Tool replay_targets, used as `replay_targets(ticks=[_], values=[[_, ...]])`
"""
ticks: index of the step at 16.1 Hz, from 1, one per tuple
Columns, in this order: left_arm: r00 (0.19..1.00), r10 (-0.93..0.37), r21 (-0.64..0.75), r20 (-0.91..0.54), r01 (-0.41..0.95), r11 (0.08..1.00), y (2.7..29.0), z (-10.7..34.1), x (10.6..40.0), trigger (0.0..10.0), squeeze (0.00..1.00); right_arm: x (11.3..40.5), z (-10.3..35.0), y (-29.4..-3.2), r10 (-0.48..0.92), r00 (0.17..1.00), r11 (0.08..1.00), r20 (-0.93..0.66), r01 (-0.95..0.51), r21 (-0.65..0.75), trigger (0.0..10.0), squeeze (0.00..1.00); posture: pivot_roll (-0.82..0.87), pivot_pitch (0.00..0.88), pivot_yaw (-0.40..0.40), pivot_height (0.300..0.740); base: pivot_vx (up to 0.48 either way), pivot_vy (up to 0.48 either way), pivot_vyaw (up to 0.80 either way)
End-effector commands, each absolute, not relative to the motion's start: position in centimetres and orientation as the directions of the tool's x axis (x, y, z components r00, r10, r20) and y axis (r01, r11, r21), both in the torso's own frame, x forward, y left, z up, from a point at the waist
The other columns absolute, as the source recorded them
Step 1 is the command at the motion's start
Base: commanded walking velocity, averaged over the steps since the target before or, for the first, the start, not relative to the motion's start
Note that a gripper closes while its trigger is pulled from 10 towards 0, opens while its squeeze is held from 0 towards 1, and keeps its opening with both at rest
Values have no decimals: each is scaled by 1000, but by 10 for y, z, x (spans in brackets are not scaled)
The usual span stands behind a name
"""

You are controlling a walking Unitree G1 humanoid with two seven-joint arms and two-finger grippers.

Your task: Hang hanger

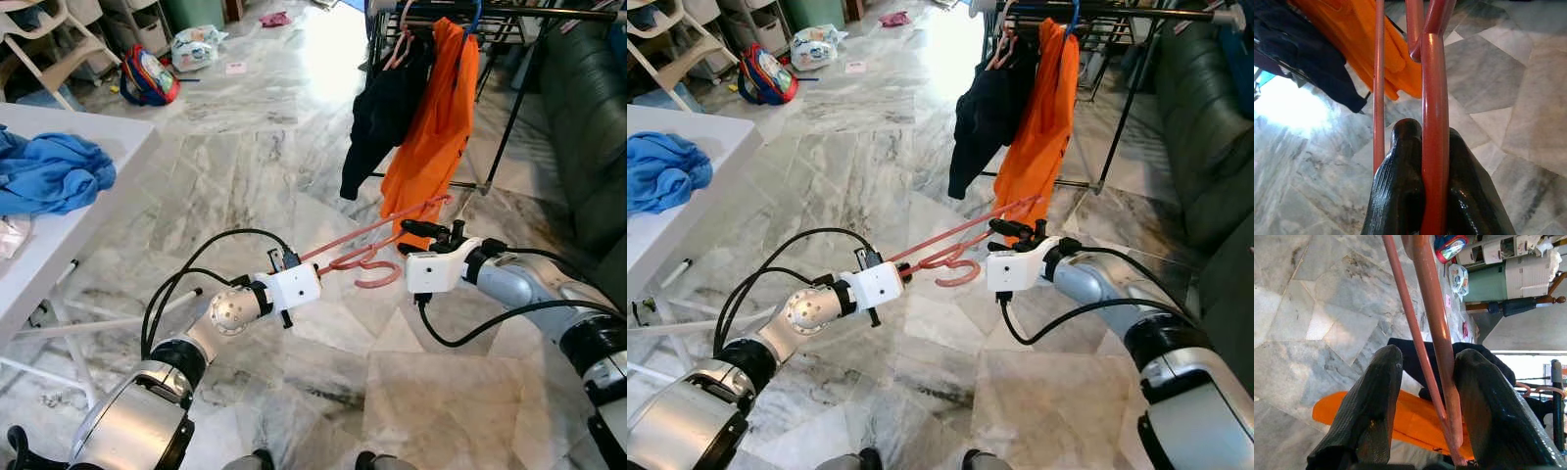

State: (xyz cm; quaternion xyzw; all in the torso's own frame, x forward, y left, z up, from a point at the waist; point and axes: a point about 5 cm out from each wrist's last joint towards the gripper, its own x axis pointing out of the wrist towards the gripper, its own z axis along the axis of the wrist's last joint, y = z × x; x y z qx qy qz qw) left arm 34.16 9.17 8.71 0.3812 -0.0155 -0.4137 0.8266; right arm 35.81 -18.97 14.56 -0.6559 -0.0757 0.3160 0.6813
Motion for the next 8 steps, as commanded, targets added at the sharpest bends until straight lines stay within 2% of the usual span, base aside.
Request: replay_targets(ticks=[1,2,5,6,7,8], values=[[631,-731,647,-261,676,352,86,90,339,10000,0,359,143,-186,534,777,-75,-332,-347,-935,10000,0,-79,194,68,740,0,0,0],[630,-732,647,-261,676,351,86,90,339,10000,0,359,142,-185,536,776,-67,-331,-352,-934,10000,1000,-78,194,67,740,0,0,0],[621,-739,645,-262,682,345,85,89,338,10000,0,359,140,-183,546,765,-84,-343,-357,-930,10000,1000,-78,195,67,740,0,0,0],[619,-741,644,-262,684,343,85,89,337,10000,0,359,139,-183,548,758,-88,-354,-368,-926,10000,835,-78,195,66,740,0,0,0],[611,-745,641,-266,690,336,84,88,336,10000,0,359,138,-183,549,752,-102,-364,-372,-923,10000,0,-79,197,65,740,0,0,0],[605,-749,642,-272,693,328,84,87,336,10000,0,359,140,-183,550,749,-116,-371,-371,-921,10000,0,-79,198,64,740,0,0,0]])
